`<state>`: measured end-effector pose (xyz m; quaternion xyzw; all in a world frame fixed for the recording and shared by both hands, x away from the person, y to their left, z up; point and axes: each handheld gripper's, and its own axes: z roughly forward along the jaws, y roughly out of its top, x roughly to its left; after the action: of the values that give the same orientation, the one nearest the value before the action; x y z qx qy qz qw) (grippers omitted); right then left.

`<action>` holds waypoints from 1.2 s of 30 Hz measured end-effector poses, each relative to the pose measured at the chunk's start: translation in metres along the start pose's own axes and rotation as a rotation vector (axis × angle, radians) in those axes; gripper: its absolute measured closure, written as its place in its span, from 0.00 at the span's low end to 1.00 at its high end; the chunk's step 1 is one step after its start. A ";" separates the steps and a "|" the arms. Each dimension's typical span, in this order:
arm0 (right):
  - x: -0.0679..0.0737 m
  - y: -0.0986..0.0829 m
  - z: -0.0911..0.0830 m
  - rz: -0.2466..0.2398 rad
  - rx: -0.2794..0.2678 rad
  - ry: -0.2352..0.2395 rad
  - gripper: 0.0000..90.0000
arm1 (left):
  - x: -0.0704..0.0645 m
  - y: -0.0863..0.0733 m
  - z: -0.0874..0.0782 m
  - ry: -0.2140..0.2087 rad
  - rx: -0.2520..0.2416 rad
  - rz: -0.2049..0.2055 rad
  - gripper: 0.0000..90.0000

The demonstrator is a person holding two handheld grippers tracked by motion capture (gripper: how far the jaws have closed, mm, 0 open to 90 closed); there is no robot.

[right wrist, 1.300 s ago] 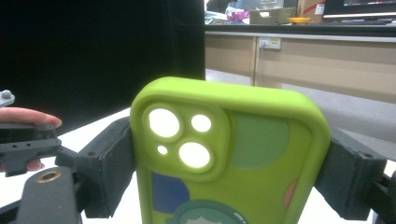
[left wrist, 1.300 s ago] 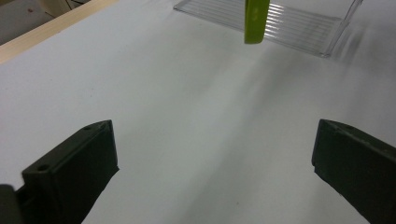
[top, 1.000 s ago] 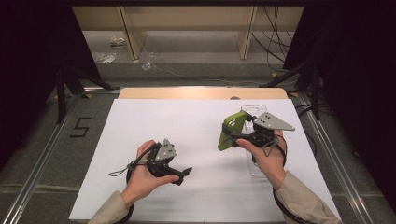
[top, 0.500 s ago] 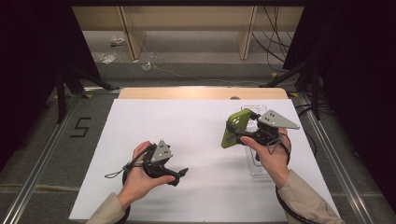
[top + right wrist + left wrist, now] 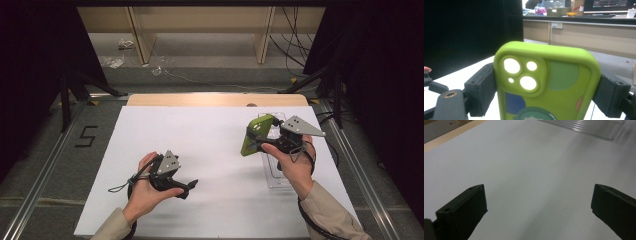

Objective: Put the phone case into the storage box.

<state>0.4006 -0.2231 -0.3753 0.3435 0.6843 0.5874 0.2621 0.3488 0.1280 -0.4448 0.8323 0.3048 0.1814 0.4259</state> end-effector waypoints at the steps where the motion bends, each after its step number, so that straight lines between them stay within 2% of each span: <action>1: -0.001 0.000 0.000 0.002 0.001 -0.002 0.19 | 0.000 0.000 0.000 0.000 -0.002 -0.003 0.00; 14: -0.009 0.004 -0.005 0.009 -0.009 -0.033 0.19 | 0.003 -0.004 -0.002 0.007 -0.005 -0.018 0.00; 36: -0.031 0.009 -0.015 0.021 -0.016 -0.112 0.19 | 0.006 -0.007 -0.003 0.018 -0.002 -0.028 0.00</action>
<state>0.4103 -0.2559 -0.3655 0.3809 0.6602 0.5754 0.2965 0.3492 0.1370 -0.4481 0.8260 0.3200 0.1833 0.4263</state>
